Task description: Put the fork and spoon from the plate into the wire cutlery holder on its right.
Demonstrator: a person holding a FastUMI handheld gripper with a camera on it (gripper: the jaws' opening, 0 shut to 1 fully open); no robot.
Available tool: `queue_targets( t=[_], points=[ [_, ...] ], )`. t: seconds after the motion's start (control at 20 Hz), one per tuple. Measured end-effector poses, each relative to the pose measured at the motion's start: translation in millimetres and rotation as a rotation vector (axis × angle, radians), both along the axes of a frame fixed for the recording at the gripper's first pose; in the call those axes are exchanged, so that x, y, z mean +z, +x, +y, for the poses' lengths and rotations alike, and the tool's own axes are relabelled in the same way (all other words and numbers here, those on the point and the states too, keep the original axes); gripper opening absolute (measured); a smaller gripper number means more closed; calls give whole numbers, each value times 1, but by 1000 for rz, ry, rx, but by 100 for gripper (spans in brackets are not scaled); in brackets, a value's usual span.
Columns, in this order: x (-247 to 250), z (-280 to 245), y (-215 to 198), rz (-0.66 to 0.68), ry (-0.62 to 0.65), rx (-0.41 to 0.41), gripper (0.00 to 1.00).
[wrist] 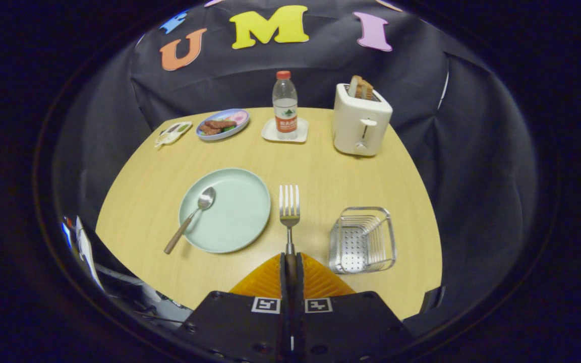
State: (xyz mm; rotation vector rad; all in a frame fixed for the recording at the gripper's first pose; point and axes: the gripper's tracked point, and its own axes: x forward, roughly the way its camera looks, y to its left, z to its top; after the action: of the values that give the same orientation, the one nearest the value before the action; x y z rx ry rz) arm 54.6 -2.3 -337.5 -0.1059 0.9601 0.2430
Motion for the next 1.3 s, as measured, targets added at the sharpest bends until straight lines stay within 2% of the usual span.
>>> queue_targets(
  t=[0.4,0.7,1.05,1.3],
  points=[
    [7,-75,-9,89,-25,-17,3],
    [7,-79,-13,193,-18,-5,5],
    [5,-78,-4,250,-29,-79,6],
    [3,-72,-2,291,-27,-89,5]
  ],
)
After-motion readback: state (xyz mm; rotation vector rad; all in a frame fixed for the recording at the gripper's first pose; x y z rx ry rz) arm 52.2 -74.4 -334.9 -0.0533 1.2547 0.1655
